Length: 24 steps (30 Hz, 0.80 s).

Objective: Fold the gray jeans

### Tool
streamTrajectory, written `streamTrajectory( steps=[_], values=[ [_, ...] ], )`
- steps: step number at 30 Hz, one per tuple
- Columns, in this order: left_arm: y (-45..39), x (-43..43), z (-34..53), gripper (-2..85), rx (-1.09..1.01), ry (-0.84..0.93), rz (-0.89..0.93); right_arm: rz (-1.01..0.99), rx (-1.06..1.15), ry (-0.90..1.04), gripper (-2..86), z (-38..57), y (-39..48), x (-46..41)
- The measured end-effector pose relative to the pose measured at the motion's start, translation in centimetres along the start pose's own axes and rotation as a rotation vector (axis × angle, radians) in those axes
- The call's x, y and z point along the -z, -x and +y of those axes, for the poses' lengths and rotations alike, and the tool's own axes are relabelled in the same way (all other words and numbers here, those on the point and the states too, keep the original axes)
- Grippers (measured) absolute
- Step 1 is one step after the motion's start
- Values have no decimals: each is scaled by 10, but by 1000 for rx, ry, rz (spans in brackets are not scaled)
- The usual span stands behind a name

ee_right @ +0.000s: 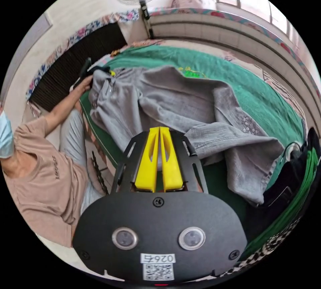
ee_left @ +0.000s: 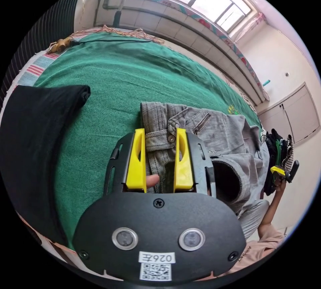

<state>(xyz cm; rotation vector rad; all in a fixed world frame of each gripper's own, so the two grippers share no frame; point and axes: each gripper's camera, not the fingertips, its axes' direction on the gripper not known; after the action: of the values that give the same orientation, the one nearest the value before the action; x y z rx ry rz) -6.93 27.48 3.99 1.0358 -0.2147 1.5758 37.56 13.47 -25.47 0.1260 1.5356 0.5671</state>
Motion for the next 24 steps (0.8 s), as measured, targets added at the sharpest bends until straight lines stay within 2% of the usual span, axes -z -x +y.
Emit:
streamTrajectory(
  steps=[6, 8, 12, 14, 17, 20, 24],
  values=[
    [34, -2, 18, 111, 85, -45, 125, 66, -160, -93, -9, 31, -1, 24],
    [32, -6, 21, 128, 42, -49, 140, 65, -197, -148, -9, 39, 2, 35],
    [-4, -13, 23, 170, -146, -26, 34, 21, -268, -216, -9, 51, 4, 52],
    [-21, -19, 28, 162, -208, -1, -100, 11, -291, -239, -9, 54, 5, 59],
    [-23, -23, 30, 156, -188, 9, -127, 13, -347, -285, -9, 60, 6, 73],
    [-11, -23, 34, 157, -102, -21, -75, 0, -418, -347, -9, 69, 0, 91],
    [-4, -22, 41, 131, -91, -28, -75, -142, -525, -434, -9, 83, -21, 109]
  ],
)
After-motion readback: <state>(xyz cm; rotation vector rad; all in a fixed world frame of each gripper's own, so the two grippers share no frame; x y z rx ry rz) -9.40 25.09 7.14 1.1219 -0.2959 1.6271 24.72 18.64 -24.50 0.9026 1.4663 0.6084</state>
